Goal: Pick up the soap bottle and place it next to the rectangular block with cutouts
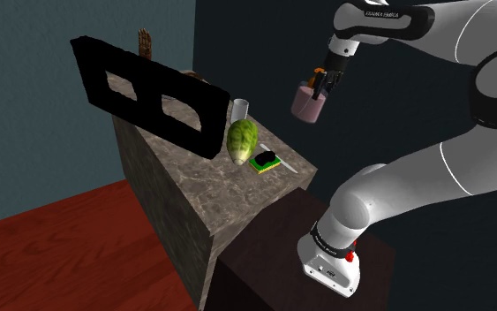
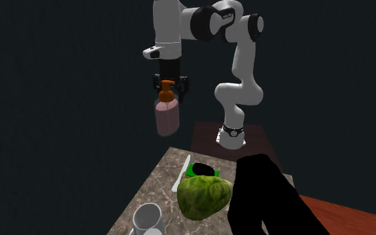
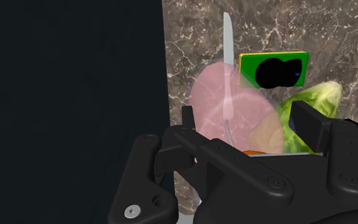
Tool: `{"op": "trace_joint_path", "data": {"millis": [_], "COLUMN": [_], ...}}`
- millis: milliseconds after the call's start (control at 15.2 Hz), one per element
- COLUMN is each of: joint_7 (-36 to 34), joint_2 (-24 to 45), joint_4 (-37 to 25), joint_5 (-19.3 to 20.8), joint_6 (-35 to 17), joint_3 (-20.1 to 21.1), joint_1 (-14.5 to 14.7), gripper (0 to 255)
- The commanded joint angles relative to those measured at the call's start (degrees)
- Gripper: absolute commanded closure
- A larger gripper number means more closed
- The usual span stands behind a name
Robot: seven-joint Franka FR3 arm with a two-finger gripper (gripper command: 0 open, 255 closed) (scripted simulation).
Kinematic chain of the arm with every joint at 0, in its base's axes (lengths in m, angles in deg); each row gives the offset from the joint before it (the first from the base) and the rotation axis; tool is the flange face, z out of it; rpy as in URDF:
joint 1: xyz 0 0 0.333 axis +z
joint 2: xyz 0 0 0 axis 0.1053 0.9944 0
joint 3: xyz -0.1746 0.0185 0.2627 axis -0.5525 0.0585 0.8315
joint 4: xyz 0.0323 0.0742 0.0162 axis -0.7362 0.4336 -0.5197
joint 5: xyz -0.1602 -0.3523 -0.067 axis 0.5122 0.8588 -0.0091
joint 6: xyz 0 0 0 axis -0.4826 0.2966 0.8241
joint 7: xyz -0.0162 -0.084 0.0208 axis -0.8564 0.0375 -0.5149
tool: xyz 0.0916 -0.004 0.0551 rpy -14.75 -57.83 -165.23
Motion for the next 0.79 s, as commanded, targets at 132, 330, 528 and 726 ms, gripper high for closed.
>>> {"op": "trace_joint_path", "data": {"millis": [132, 330, 528, 726], "joint_7": [0.0, 0.2, 0.3, 0.6], "joint_2": [0.2, 0.5, 1.0, 1.6], "joint_4": [-3.3, -5.9, -8.6, -11.4], "joint_5": [-0.4, -0.7, -1.0, -1.3], "joint_6": [3.2, 5.4, 7.6, 9.9], "joint_3": [0.6, 0.8, 1.0, 1.2], "joint_1": [0.2, 0.4, 0.6, 0.8], "gripper": [255, 255, 255, 255]}}
